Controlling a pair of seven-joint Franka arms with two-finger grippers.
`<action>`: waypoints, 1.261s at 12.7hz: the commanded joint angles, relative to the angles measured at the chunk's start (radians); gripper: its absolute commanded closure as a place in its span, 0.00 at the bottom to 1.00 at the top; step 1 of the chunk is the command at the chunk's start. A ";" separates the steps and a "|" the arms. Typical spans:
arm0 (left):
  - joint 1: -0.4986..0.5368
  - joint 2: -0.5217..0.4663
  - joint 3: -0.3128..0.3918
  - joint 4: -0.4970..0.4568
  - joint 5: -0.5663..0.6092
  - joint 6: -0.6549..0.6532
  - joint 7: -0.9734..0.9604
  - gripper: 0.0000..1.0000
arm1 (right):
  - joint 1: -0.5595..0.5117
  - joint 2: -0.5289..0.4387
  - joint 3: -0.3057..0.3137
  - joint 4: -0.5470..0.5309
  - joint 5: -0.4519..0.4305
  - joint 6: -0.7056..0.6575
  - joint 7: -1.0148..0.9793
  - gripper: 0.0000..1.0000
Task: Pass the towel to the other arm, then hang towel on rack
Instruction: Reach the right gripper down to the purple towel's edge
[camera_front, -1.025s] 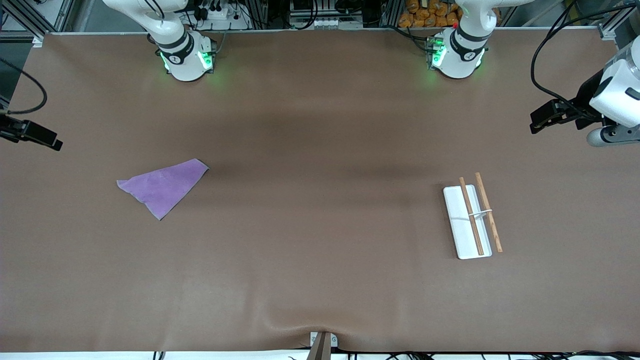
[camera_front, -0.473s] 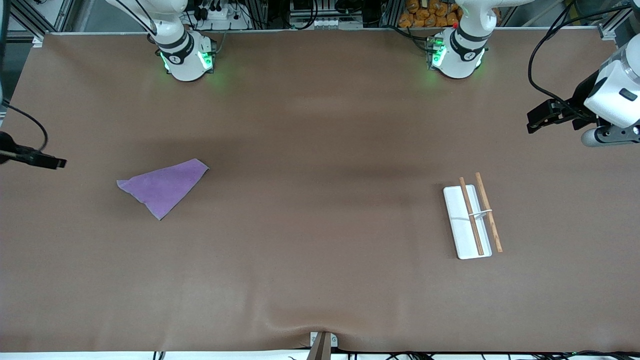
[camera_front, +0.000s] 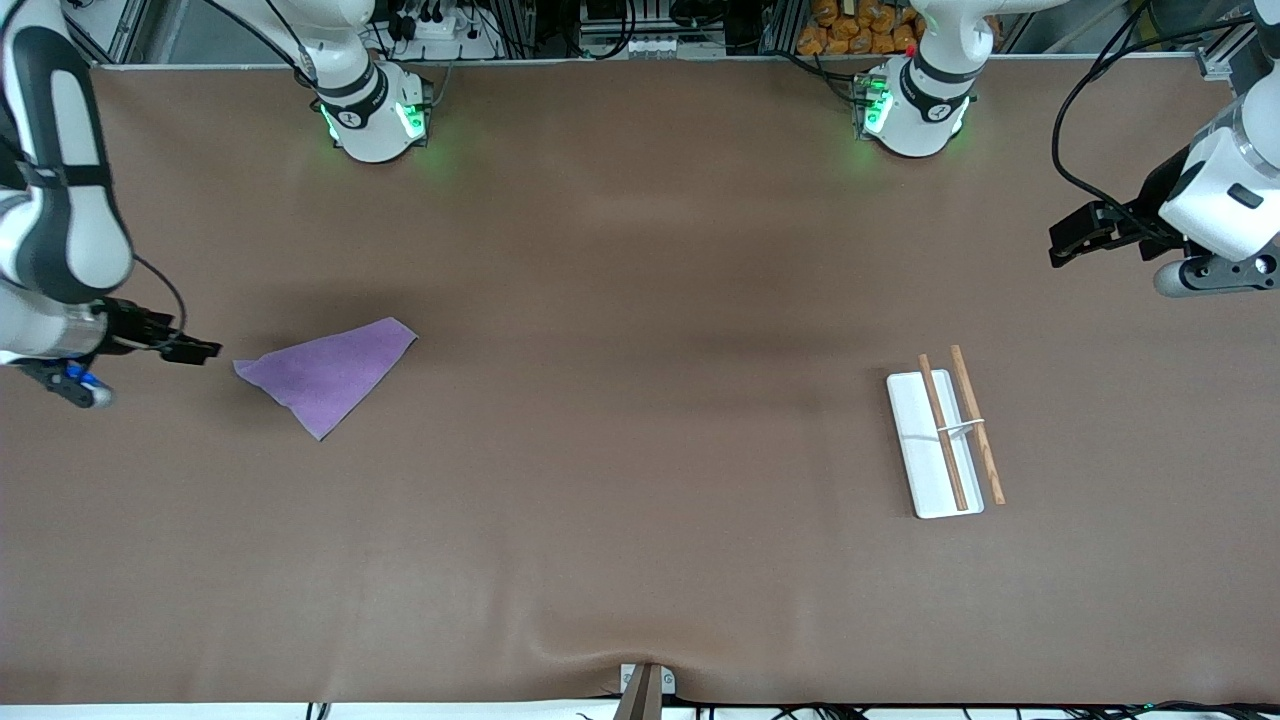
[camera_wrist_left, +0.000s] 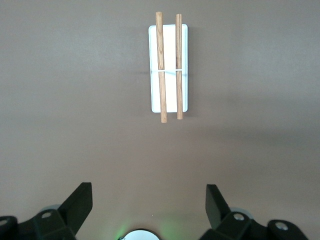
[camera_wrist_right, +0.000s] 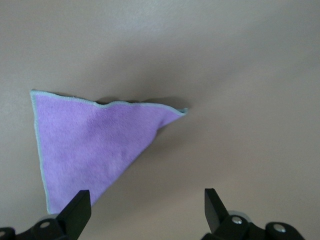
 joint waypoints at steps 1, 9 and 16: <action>0.009 -0.021 -0.005 -0.026 -0.006 -0.004 0.018 0.00 | -0.001 0.059 0.003 -0.035 0.038 0.106 0.019 0.00; 0.009 -0.020 -0.005 -0.037 -0.005 -0.004 0.017 0.00 | -0.012 0.166 0.003 -0.060 0.084 0.238 0.019 0.01; 0.009 -0.020 -0.005 -0.041 -0.005 -0.002 0.018 0.00 | -0.003 0.187 0.005 -0.125 0.150 0.345 0.005 0.24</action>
